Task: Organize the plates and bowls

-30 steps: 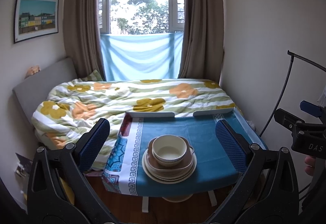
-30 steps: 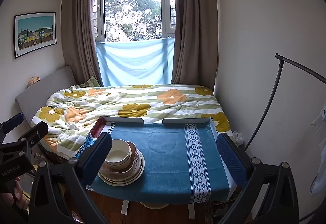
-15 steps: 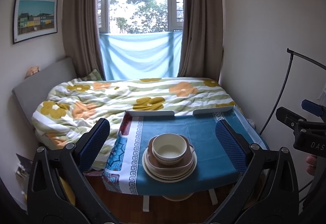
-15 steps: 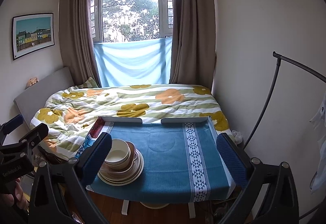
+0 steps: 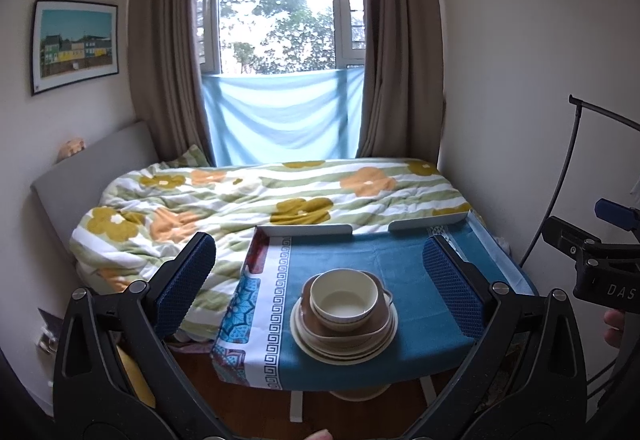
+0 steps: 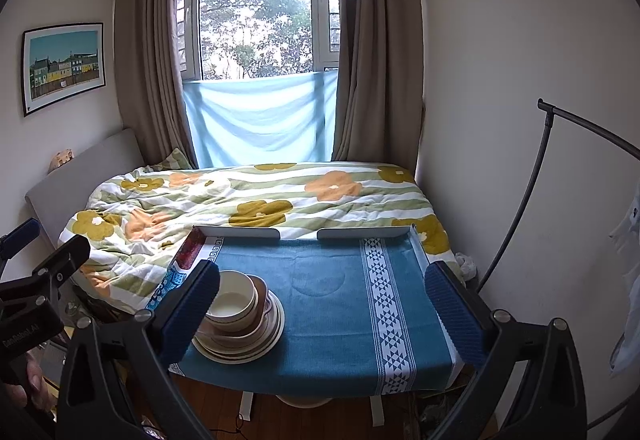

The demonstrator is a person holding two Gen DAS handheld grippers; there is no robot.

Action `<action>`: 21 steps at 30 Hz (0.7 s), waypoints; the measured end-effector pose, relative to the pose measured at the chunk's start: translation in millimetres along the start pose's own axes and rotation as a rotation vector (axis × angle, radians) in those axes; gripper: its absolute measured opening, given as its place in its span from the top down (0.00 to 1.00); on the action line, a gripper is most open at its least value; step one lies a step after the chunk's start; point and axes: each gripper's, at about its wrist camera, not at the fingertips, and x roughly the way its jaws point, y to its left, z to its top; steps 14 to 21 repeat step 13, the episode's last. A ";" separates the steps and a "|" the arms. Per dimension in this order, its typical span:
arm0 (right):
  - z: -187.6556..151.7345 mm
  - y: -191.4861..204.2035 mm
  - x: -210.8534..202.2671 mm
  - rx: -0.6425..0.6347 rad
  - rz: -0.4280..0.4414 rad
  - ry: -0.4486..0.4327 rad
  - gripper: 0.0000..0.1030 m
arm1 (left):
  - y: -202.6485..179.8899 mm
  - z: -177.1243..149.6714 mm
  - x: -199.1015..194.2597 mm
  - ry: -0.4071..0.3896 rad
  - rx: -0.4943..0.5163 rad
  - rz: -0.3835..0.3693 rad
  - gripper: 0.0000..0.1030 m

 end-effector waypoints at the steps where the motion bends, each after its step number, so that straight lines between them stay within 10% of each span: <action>1: 0.1 0.4 0.7 0.000 -0.001 0.001 0.01 | 0.7 0.1 0.0 -0.002 0.000 0.004 0.00; 21: 6.4 9.7 22.2 -0.001 -0.009 0.018 0.01 | 10.9 4.3 20.6 -0.016 0.014 0.025 0.00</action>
